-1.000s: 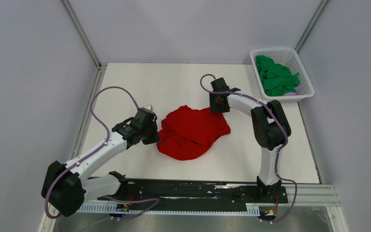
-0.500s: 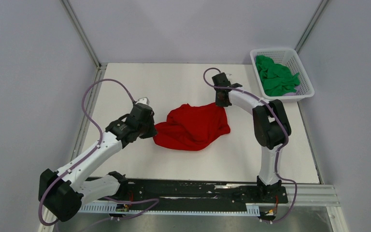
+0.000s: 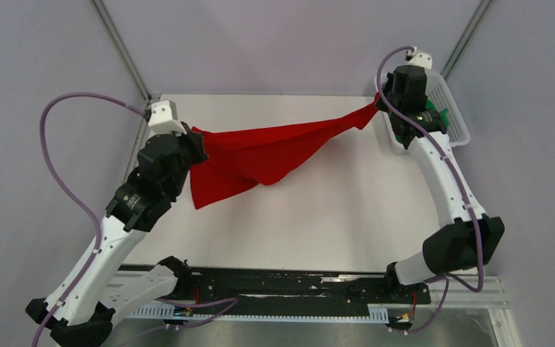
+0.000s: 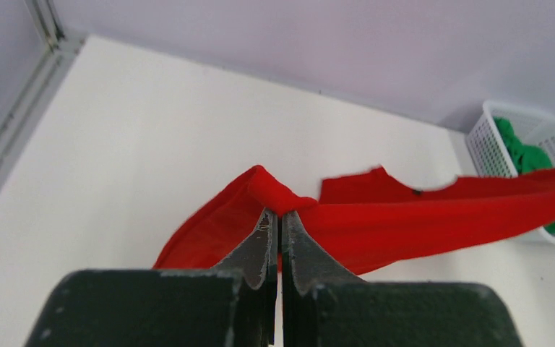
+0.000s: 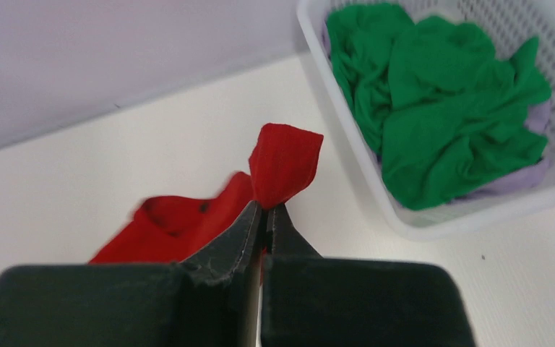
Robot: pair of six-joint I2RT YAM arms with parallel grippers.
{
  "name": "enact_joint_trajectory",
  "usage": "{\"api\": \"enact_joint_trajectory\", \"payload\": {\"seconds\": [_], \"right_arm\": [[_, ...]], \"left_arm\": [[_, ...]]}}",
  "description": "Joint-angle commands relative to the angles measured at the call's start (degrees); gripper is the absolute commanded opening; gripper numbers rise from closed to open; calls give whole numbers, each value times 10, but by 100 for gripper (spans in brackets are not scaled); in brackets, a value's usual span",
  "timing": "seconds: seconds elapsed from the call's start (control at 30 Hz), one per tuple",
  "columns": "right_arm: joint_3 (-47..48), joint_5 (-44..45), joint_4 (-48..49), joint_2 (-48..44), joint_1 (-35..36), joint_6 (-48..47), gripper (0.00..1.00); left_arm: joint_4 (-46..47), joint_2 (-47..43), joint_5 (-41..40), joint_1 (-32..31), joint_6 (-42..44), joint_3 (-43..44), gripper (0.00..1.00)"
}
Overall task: Fold and stack the t-shirts
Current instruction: Flatten out the tshirt
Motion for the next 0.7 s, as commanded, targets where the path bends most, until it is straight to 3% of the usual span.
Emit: {"api": "enact_joint_trajectory", "payload": {"seconds": [0.0, 0.2, 0.37, 0.43, 0.53, 0.67], "right_arm": [[51, -43, 86, -65, 0, -65, 0], [110, -78, 107, -87, 0, -102, 0], [177, -60, 117, -39, -1, -143, 0], [211, -57, 122, -3, -4, -156, 0], [275, -58, 122, 68, -14, -177, 0], [398, -64, 126, 183, -36, -182, 0]], "left_arm": [[104, 2, -51, 4, 100, 82, 0], [162, 38, -47, 3, 181, 168, 0], [169, 131, -80, 14, 216, 254, 0], [153, 175, -60, 48, 201, 291, 0], [95, 245, 40, 151, 120, 375, 0], [85, 378, 138, 219, 100, 476, 0]]}}
